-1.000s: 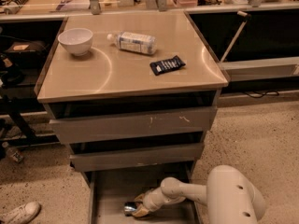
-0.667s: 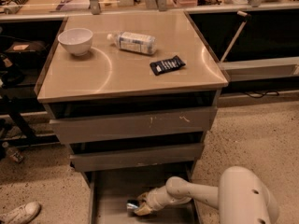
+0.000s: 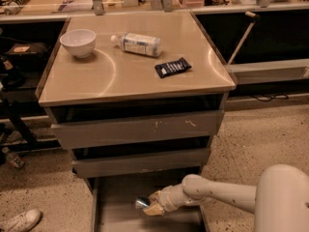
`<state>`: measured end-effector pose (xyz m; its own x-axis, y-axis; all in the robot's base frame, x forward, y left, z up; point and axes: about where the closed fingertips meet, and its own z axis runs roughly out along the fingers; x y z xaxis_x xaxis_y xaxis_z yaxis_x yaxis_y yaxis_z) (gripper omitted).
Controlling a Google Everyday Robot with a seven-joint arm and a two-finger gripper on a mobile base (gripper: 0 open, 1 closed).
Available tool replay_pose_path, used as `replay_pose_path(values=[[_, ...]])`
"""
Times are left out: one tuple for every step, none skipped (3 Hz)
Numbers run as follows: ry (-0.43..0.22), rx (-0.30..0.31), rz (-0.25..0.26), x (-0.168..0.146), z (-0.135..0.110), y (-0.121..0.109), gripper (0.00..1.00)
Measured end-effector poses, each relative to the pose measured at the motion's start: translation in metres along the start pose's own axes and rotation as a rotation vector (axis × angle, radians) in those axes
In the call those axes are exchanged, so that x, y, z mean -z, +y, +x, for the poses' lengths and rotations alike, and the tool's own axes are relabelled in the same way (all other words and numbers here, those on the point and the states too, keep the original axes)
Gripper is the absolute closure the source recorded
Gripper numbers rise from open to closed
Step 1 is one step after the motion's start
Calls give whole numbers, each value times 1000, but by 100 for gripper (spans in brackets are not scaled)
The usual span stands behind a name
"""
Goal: Pick redbull can from bottom drawer and place on counter
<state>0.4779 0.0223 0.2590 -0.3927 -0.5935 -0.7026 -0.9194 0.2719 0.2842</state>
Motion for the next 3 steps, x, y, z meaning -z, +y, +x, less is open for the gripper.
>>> replay_pose_path(values=[[19, -32, 26, 52, -39, 21, 100], [35, -1, 55, 102, -89, 39, 100], [41, 36, 89, 120, -108, 32, 100]])
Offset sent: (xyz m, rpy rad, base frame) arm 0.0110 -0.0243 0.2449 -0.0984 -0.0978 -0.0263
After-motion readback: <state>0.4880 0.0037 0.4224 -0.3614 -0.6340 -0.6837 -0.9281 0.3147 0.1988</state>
